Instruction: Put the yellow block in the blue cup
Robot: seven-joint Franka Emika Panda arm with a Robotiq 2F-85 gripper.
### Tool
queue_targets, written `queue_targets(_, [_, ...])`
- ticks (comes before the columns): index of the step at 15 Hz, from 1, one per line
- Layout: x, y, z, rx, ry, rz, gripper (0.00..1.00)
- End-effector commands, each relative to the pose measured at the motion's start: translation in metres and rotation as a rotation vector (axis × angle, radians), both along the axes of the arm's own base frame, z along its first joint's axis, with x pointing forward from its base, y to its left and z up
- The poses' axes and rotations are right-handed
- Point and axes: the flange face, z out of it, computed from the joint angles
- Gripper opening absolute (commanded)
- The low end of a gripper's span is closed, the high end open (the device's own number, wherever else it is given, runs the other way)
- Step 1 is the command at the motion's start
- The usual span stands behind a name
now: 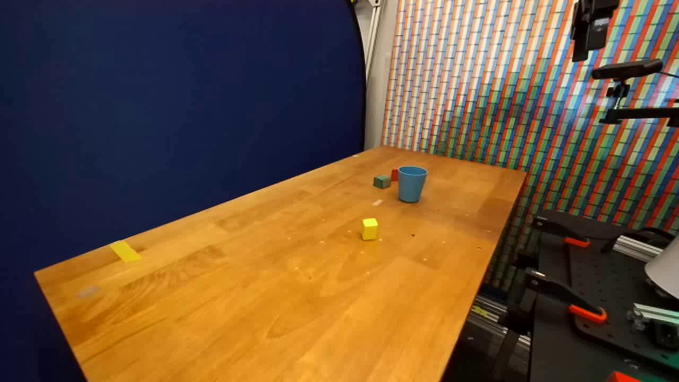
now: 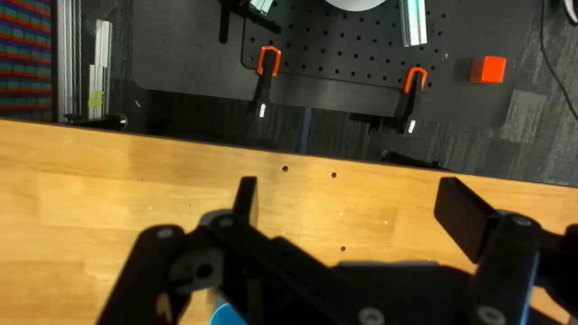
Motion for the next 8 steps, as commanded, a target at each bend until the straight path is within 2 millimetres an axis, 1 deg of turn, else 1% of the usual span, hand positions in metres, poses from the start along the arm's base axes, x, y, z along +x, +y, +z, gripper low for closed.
queue_targets(1, [0.0, 0.0, 0.001, 0.0, 0.0, 0.0, 1.0])
queue_targets(3, [0.0, 0.0, 0.001, 0.0, -0.001, 0.0, 1.0])
queue_targets(4, [0.012, 0.012, -0.012, -0.034, 0.015, 0.009, 1.0])
queue_targets(5, [0.019, 0.025, -0.024, -0.049, 0.038, 0.03, 1.0])
queue_targets(6, [0.029, 0.048, -0.044, -0.072, 0.064, 0.066, 1.0])
queue_targets(8, [0.04, 0.082, -0.074, -0.108, 0.114, 0.148, 1.0])
